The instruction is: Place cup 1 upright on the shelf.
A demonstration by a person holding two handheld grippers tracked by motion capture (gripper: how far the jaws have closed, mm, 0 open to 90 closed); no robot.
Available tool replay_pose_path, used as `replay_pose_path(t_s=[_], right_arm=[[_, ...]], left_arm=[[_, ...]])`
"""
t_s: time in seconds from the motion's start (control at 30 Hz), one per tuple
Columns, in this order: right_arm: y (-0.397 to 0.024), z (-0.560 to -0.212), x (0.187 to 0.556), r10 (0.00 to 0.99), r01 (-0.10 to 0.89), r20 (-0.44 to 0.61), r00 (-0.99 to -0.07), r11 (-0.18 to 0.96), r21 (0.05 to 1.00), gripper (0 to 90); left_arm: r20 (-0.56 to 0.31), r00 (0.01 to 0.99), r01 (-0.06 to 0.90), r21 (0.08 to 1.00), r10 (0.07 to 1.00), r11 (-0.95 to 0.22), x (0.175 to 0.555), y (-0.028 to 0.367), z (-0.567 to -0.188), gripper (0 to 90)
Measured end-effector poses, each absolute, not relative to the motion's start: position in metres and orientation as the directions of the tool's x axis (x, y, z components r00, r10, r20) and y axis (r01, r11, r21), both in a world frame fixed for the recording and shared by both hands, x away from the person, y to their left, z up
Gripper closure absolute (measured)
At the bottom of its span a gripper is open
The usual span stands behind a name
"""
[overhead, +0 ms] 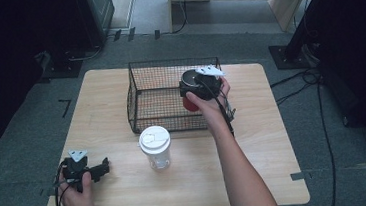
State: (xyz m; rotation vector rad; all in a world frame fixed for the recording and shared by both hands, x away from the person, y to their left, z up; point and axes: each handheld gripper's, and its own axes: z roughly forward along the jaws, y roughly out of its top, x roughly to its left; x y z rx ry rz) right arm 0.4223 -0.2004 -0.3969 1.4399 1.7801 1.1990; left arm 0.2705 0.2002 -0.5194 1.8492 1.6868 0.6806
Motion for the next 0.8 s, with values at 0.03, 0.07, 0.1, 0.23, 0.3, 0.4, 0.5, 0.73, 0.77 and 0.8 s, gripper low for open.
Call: replay_pose_path(t_s=[0.03,0.07,0.1,0.23,0.3,0.4,0.5,0.73,0.77,0.8], right_arm=[[-0.200,-0.398,0.424,0.955,0.469,0.112,-0.275,0.032,0.882,7.2],[-0.200,-0.398,0.424,0.955,0.469,0.112,-0.275,0.032,0.882,7.2],[-0.201,-0.399,0.426,0.955,0.477,0.112,-0.275,0.034,0.878,7.2],[-0.202,-0.404,0.432,0.953,0.516,0.143,-0.268,0.017,0.856,7.2],[-0.200,-0.407,0.434,0.954,0.531,0.128,-0.272,0.038,0.847,7.2],[-0.199,-0.409,0.435,0.956,0.547,0.113,-0.271,0.057,0.835,7.2],[-0.198,-0.412,0.436,0.958,0.558,0.099,-0.271,0.072,0.826,7.2],[-0.197,-0.416,0.440,0.961,0.572,0.074,-0.265,0.095,0.815,7.1],[-0.196,-0.416,0.440,0.961,0.575,0.070,-0.266,0.100,0.812,7.1],[-0.196,-0.417,0.440,0.963,0.580,0.059,-0.263,0.109,0.807,7.1]], left_arm=[[0.009,0.090,0.724,0.686,0.996,-0.072,0.270,0.200,-0.519,0.0],[0.009,0.090,0.724,0.686,0.996,-0.072,0.270,0.200,-0.519,0.0],[0.009,0.090,0.724,0.686,0.996,-0.072,0.270,0.200,-0.519,0.0],[0.010,0.090,0.724,0.686,0.996,-0.072,0.270,0.200,-0.519,0.0],[0.009,0.090,0.723,0.687,0.996,-0.071,0.270,0.200,-0.519,0.0],[0.009,0.090,0.723,0.687,0.996,-0.071,0.270,0.200,-0.519,0.0],[0.009,0.089,0.723,0.687,0.996,-0.071,0.270,0.200,-0.519,0.0],[0.010,0.090,0.724,0.686,0.996,-0.072,0.270,0.200,-0.519,0.0],[0.010,0.090,0.724,0.686,0.996,-0.072,0.270,0.200,-0.519,0.0],[0.010,0.090,0.724,0.686,0.996,-0.072,0.270,0.200,-0.519,0.0]])
